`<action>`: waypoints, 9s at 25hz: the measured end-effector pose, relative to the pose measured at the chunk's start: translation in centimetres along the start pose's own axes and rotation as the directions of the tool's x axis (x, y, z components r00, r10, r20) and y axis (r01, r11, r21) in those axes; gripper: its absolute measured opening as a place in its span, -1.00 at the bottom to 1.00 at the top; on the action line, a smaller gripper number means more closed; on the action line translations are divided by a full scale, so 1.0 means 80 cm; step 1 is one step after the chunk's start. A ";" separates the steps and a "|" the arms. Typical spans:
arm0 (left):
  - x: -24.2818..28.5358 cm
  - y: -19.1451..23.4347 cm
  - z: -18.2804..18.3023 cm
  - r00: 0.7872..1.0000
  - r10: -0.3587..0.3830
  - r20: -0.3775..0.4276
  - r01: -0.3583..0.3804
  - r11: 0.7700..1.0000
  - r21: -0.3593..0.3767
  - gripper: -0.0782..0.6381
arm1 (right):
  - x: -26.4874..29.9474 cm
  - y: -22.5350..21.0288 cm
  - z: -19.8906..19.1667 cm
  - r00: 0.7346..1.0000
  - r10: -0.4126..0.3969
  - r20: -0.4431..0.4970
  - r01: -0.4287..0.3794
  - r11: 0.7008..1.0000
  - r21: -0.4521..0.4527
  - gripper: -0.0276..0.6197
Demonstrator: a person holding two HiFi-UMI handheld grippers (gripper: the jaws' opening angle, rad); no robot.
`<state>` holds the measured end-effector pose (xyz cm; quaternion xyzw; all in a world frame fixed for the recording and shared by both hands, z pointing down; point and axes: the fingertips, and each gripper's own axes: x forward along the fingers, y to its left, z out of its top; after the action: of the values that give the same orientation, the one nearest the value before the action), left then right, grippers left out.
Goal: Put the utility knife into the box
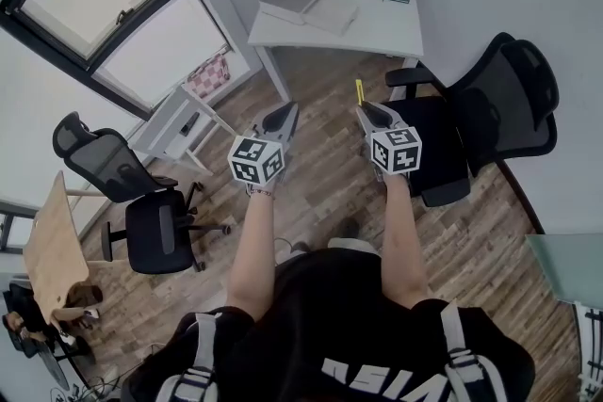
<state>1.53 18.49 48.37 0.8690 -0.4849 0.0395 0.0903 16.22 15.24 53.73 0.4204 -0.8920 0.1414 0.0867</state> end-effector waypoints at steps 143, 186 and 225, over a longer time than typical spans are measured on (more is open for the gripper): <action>0.481 0.394 0.073 0.999 0.045 -0.026 -0.046 0.998 -0.049 -0.71 | 0.518 -0.312 0.159 0.993 0.054 -0.107 -0.056 0.998 -0.016 -0.66; 0.601 0.675 0.127 0.983 -0.185 0.022 0.186 0.974 -0.132 -0.71 | 0.769 -0.296 0.253 0.976 -0.158 -0.151 0.143 0.984 -0.103 -0.66; 0.692 0.574 0.121 0.989 -0.137 -0.050 0.132 0.986 -0.100 -0.71 | 0.737 -0.407 0.240 0.988 -0.046 -0.145 0.041 0.999 -0.032 -0.66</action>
<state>-8.53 -53.24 52.93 0.8928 -0.4238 0.0345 0.1486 3.54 -53.54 57.55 0.4270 -0.8759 0.1568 0.1609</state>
